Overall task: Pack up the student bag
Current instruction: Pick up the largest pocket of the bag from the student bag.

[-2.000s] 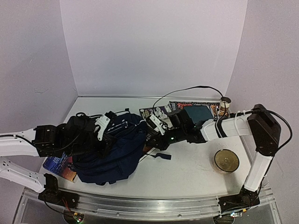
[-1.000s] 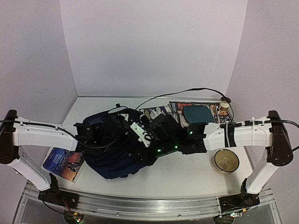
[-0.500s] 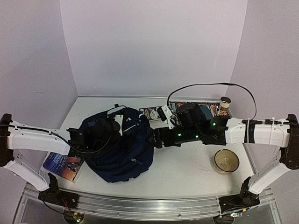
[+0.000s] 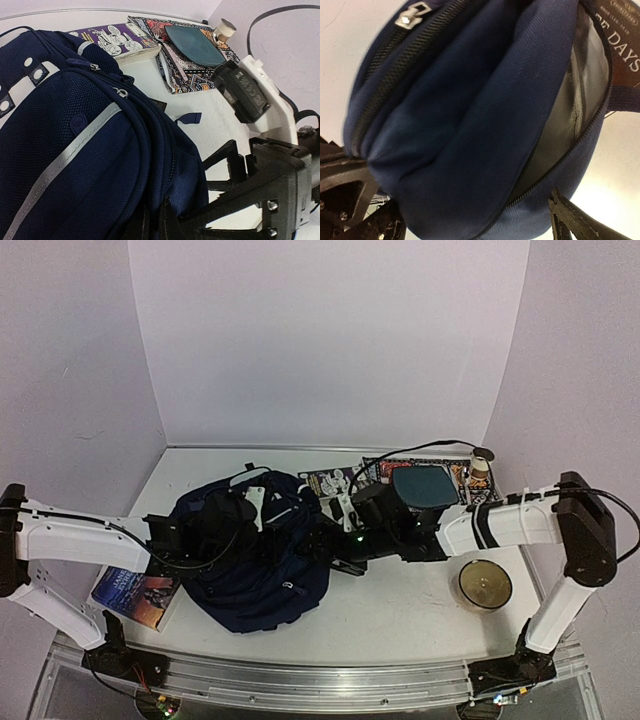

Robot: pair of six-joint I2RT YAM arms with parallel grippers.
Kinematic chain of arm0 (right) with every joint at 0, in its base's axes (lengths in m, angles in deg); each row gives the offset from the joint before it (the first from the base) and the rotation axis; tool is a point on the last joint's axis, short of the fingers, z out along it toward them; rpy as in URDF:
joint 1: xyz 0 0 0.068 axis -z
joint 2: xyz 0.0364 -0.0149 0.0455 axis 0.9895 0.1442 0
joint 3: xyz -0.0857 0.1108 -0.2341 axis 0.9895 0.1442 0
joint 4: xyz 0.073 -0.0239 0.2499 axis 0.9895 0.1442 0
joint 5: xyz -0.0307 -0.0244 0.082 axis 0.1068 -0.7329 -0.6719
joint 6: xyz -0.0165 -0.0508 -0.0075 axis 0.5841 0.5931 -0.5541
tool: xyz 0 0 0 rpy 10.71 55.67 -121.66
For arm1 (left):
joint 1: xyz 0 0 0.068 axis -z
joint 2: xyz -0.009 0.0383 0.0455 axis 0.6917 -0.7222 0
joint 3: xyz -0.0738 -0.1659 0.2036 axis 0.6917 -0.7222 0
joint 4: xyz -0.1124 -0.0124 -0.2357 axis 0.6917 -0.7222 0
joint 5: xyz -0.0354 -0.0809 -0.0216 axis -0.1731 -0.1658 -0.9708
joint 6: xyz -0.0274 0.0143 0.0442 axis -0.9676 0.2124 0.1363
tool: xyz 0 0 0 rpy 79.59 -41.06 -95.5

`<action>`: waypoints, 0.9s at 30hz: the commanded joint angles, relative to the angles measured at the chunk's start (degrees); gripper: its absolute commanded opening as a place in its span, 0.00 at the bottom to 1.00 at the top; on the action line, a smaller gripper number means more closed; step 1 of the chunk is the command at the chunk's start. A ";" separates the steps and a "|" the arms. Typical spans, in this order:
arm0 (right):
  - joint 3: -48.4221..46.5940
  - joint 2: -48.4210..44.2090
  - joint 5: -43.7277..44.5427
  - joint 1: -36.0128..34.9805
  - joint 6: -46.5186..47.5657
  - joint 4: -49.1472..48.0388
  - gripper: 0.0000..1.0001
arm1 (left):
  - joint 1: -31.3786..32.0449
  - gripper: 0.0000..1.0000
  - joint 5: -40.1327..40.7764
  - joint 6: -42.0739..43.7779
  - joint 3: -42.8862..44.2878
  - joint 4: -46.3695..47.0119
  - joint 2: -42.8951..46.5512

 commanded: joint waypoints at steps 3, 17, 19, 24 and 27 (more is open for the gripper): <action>-3.92 5.39 -6.47 0.12 -3.41 -7.50 0.79 | 0.19 0.00 -1.19 -0.69 0.45 8.63 3.07; -11.63 6.59 -8.40 0.16 -0.63 -9.17 0.00 | 0.70 0.24 2.81 -4.35 1.09 2.55 5.69; -12.67 6.63 -7.84 0.10 -0.18 -8.85 0.00 | 1.41 0.36 4.54 -6.78 1.72 -1.43 6.79; -17.16 7.74 -6.28 0.17 1.85 -6.32 0.00 | 5.18 0.51 10.76 -11.97 3.91 -10.90 9.21; -19.81 8.75 -4.45 0.13 2.86 -4.59 0.00 | 8.11 0.52 13.43 -16.30 6.34 -16.33 8.77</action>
